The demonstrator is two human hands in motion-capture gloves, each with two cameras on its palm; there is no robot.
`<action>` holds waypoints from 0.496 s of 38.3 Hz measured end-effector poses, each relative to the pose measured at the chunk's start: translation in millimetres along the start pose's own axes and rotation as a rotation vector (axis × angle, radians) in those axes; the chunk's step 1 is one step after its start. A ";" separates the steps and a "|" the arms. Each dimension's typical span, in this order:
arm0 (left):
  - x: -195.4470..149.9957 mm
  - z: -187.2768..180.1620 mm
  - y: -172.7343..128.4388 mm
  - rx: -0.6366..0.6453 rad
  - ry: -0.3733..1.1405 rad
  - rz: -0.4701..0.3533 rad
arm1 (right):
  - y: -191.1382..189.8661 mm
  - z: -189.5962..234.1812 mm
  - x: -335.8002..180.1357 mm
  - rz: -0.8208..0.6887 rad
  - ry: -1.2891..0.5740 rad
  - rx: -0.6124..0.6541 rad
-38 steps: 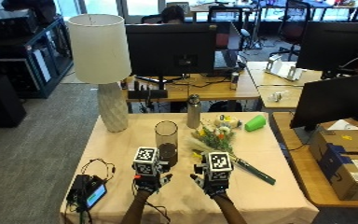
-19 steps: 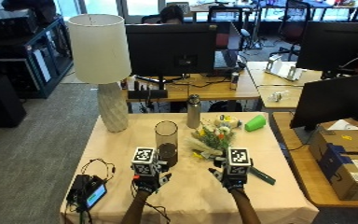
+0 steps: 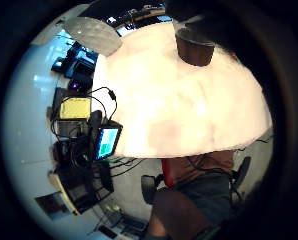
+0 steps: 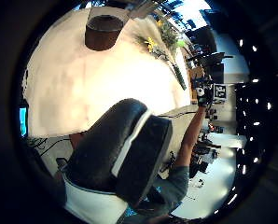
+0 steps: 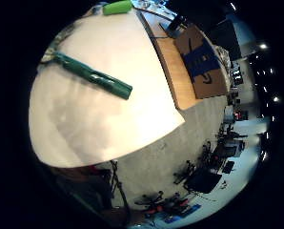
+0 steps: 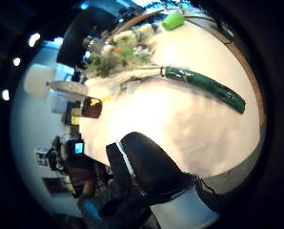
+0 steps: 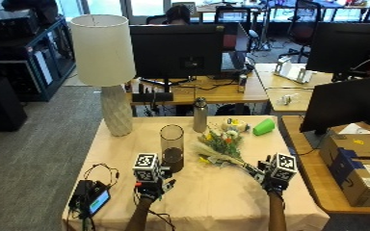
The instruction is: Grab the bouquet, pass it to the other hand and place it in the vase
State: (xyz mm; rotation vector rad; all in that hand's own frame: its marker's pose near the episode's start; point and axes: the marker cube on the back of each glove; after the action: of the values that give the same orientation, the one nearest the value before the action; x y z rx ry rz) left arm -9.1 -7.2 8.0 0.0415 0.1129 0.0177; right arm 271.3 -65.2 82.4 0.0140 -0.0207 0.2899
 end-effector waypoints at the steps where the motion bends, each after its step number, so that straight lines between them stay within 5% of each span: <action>1: 0.4 -1.1 2.6 -0.007 -0.001 -0.002 | 1.9 10.8 2.9 0.008 -0.029 -0.054; 6: 2.7 -3.0 8.8 -0.018 0.006 -0.013 | -13.1 50.8 22.9 0.029 -0.093 -0.114; 11: -2.5 5.9 1.0 -0.018 -0.006 -0.013 | 0.5 25.9 14.3 0.017 -0.153 -0.052; 16: -5.7 13.4 -6.4 -0.018 -0.013 -0.016 | 19.4 38.4 1.8 0.006 -0.317 -0.292; 19: -2.8 9.5 0.5 -0.047 -0.012 -0.024 | 15.1 45.3 3.8 0.003 -0.325 -0.268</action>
State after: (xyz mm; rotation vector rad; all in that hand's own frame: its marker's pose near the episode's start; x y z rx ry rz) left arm -10.8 -7.1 17.7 -0.0067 0.1012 -0.0038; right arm 269.8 -50.4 127.9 -0.2057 -0.3818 0.2837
